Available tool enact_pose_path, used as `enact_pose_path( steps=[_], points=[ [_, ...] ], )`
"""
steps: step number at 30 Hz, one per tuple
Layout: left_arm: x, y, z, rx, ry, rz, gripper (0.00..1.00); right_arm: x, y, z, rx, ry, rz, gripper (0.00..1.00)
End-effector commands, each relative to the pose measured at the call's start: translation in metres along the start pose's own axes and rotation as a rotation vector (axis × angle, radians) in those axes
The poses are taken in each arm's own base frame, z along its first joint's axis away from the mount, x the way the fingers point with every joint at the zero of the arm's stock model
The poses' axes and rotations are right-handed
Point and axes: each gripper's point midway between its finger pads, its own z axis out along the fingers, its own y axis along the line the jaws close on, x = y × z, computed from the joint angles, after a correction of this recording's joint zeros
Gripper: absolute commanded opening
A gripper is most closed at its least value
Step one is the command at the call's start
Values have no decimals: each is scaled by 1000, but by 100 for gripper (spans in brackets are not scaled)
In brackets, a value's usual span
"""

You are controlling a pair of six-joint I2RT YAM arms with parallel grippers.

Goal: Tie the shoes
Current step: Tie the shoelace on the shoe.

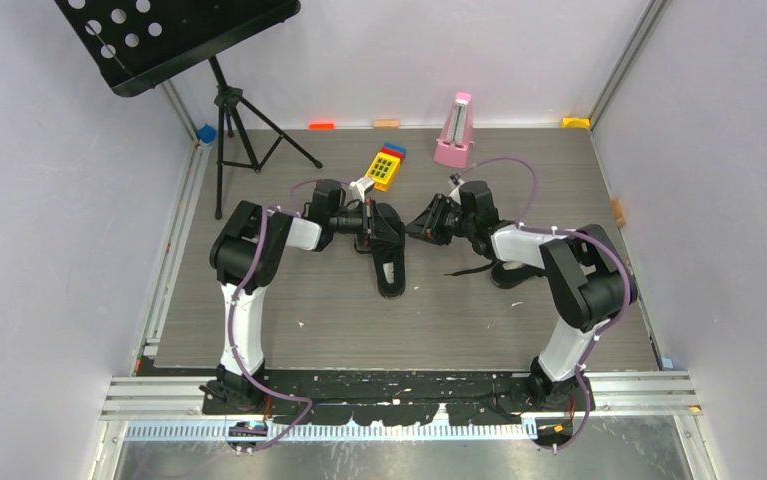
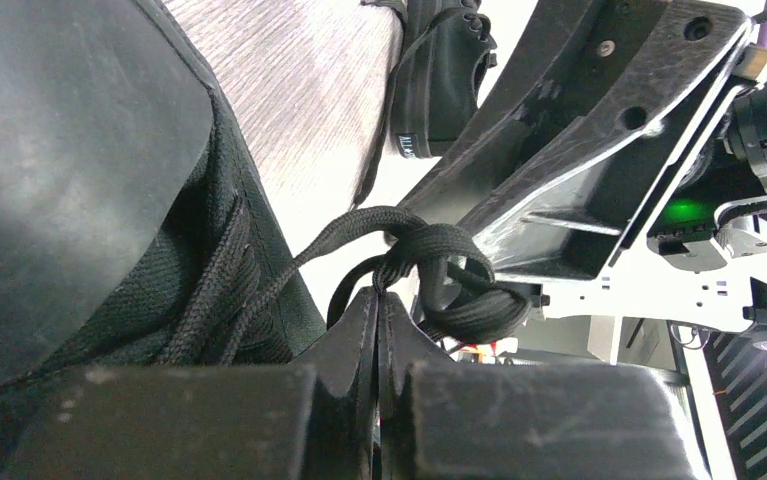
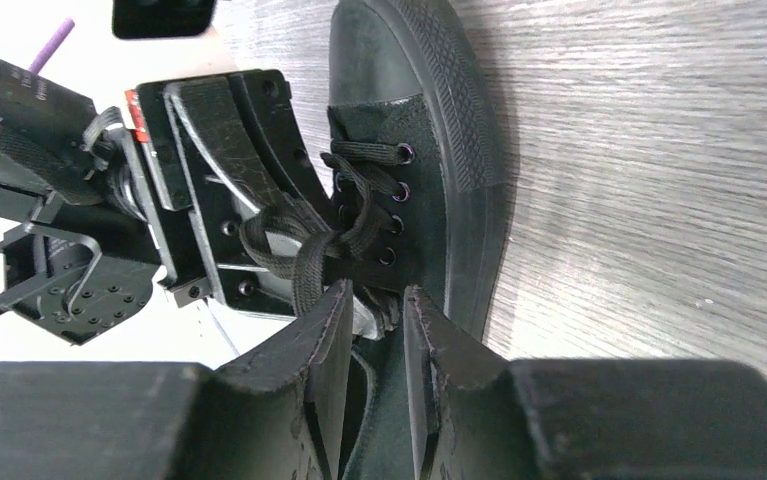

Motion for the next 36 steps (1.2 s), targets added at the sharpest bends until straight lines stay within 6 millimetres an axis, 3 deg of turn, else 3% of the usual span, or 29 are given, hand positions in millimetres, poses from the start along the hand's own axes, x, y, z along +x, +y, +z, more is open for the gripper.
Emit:
enact_pose_path(
  steps=[1,14,26,30,36],
  points=[
    [-8,-31,-3,57,-3,79,0,-27,26,-18,-55,-101,-35,31],
    [-7,-28,-3,52,-5,75,0,-29,39,-20,-102,-85,-57,41],
    [-8,-30,-3,54,-6,76,0,-31,19,-26,-41,-134,-12,41],
    [-7,-29,-4,53,-5,74,0,-36,11,-28,-18,-152,12,54],
    [-7,-28,-3,52,-5,74,0,-40,6,-31,-4,-177,23,66]
  ],
)
